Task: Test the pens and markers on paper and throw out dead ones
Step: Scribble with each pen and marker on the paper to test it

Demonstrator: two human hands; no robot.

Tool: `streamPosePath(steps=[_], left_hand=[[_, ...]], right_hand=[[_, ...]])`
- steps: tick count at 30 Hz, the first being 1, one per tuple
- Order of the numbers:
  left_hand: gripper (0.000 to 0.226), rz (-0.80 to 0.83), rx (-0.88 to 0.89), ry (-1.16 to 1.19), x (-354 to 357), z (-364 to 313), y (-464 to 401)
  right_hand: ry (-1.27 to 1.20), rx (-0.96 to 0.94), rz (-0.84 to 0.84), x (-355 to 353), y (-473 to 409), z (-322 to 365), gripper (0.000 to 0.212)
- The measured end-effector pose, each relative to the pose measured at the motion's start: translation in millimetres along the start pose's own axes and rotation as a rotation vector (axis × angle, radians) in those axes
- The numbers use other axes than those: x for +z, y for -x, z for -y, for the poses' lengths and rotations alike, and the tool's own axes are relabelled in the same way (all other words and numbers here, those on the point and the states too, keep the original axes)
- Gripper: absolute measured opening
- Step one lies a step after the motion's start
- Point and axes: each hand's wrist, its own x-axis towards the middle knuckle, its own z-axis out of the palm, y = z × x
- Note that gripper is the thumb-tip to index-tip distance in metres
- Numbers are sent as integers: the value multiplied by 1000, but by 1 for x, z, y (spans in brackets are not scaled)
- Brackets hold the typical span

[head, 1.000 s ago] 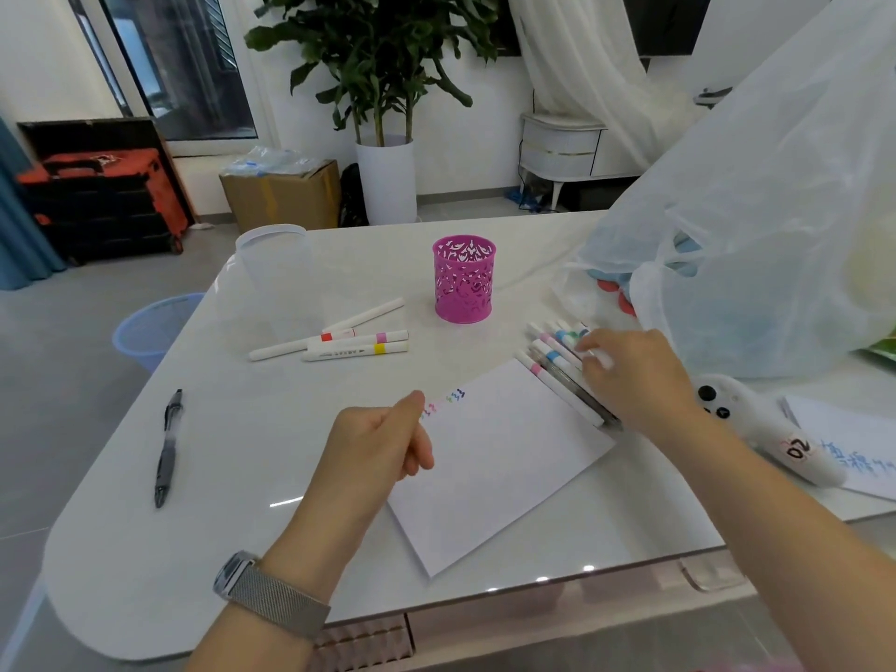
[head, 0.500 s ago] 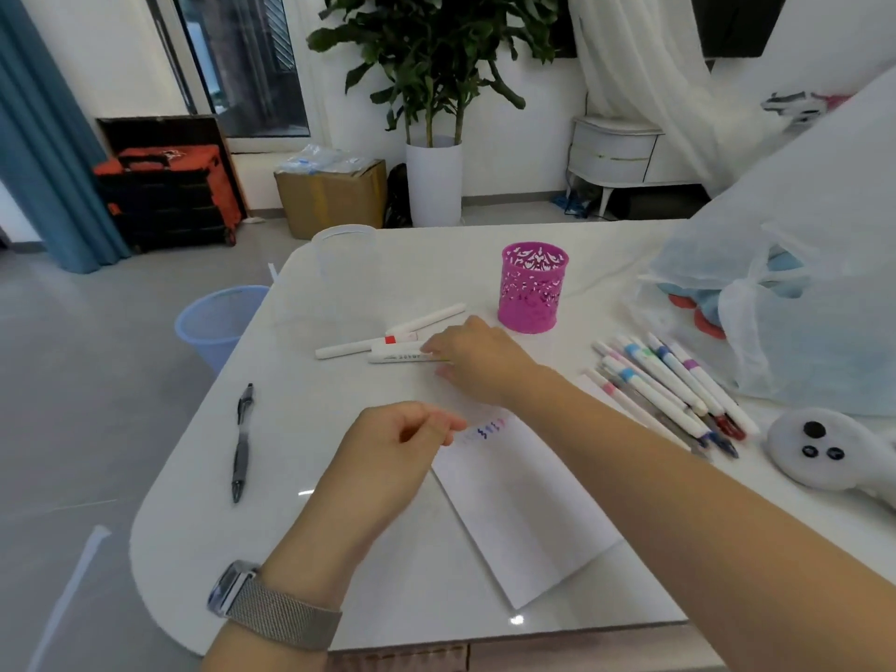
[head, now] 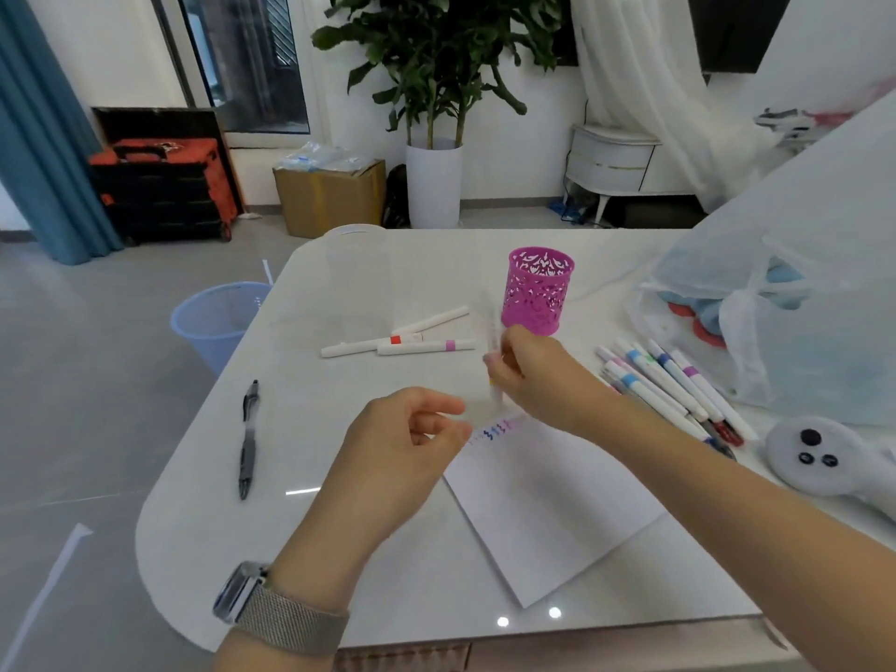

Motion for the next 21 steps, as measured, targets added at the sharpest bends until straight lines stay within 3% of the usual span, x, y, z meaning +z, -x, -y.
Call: streamPosePath(steps=[3,5,7,10,14,21], left_hand=[[20,21,19,-30,9,-4,2],[24,104,65,-118,18,-8,6],[17,234,143,-178,28,-13,12],[25,343,267,-257,40,-17,22],[31,199,433,-869,52,-21,31],[36,149,541,-1127,60,-14,23]], right_hand=[[-643,210,32,-27,46,11,19],[-862,302,52,-38,74,16,12],[-911,318,46,-45,94,19,10],[-972,370,15,-50,111,16,22],[-1023,446,28,-55,106,7,35],[-1032,401,160,-54,93,-9,46]])
